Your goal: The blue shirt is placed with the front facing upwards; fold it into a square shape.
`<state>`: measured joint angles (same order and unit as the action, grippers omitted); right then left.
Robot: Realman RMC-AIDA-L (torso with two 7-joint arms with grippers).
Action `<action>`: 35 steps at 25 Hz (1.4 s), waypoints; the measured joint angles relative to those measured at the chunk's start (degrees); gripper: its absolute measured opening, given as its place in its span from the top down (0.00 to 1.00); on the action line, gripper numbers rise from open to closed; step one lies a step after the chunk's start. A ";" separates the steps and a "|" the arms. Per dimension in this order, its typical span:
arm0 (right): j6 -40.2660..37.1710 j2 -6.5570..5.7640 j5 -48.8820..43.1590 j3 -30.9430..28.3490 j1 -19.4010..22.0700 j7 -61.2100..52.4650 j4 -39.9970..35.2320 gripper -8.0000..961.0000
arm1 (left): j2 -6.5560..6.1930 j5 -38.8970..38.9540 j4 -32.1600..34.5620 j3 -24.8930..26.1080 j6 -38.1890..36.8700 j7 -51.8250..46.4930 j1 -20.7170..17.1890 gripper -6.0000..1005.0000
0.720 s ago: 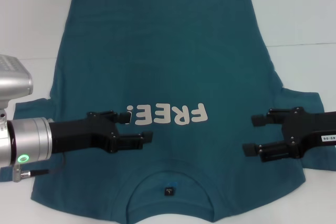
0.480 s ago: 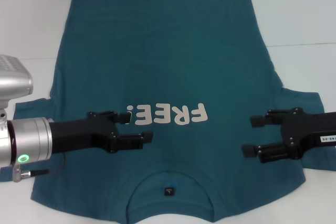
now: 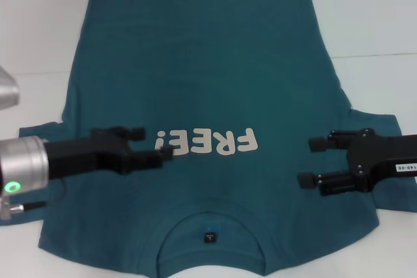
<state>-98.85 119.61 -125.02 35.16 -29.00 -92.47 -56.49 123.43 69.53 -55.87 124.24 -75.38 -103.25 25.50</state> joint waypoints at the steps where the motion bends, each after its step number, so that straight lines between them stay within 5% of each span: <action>1: 0.21 0.00 0.01 0.00 0.00 0.00 0.00 0.02 | -0.09 -0.69 -1.27 1.00 0.20 -2.70 -0.26 0.13; 9: 1.66 0.00 0.43 -0.02 0.22 0.98 1.26 0.02 | -2.74 -12.93 -11.62 10.62 -0.96 -23.56 -1.76 0.13; 14: 1.98 -0.11 0.65 0.00 -0.26 1.54 1.41 0.02 | -3.92 -19.76 -10.07 14.20 -0.26 -32.55 -0.02 0.13; 28: 3.46 -0.50 0.66 0.44 -0.51 1.76 0.94 0.02 | -4.31 -35.38 -2.85 14.32 7.43 -39.51 4.25 0.13; 35: 3.85 -0.42 0.65 0.44 -0.97 1.77 0.86 0.02 | -4.75 -36.24 -0.31 14.22 9.60 -39.17 4.56 0.13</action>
<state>-95.00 119.19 -124.36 35.60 -29.97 -90.70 -55.63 118.68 33.30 -56.19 138.46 -65.78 -142.41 30.07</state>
